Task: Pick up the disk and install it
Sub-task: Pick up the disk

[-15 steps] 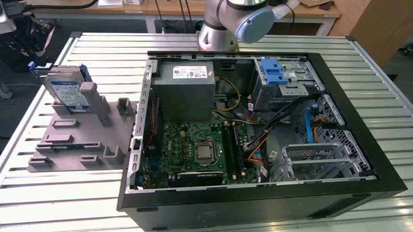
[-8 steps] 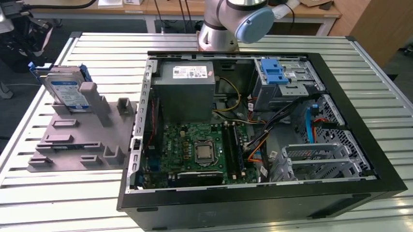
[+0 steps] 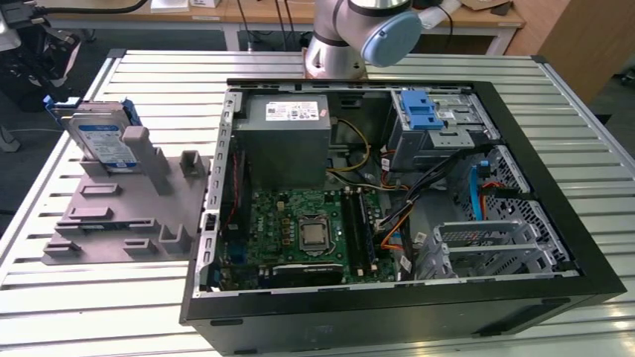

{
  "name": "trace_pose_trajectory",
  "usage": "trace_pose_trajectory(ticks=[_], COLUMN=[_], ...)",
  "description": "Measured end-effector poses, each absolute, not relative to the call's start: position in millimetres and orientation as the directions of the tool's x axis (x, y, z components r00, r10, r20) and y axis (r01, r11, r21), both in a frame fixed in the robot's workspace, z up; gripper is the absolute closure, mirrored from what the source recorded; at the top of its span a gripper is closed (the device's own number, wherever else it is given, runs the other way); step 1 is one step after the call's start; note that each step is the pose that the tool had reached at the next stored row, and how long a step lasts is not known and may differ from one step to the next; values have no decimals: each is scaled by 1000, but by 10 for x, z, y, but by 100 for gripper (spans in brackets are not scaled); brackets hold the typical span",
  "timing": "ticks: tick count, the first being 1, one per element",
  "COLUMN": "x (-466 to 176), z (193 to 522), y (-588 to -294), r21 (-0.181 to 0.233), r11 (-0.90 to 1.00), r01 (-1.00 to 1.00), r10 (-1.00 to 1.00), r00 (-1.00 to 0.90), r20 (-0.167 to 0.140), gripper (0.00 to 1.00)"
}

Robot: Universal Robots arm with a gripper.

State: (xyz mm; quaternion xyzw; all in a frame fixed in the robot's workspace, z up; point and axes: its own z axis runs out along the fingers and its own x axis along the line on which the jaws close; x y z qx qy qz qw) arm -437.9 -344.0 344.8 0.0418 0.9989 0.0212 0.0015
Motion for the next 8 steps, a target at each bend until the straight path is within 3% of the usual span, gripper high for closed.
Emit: trace_pose_trajectory(ticks=[8], x=[-4380], z=[3447], y=[-3440], r21=[43], r11=[998], r01=[50], r10=[50], r00=[-999], r20=[-1], gripper=[89])
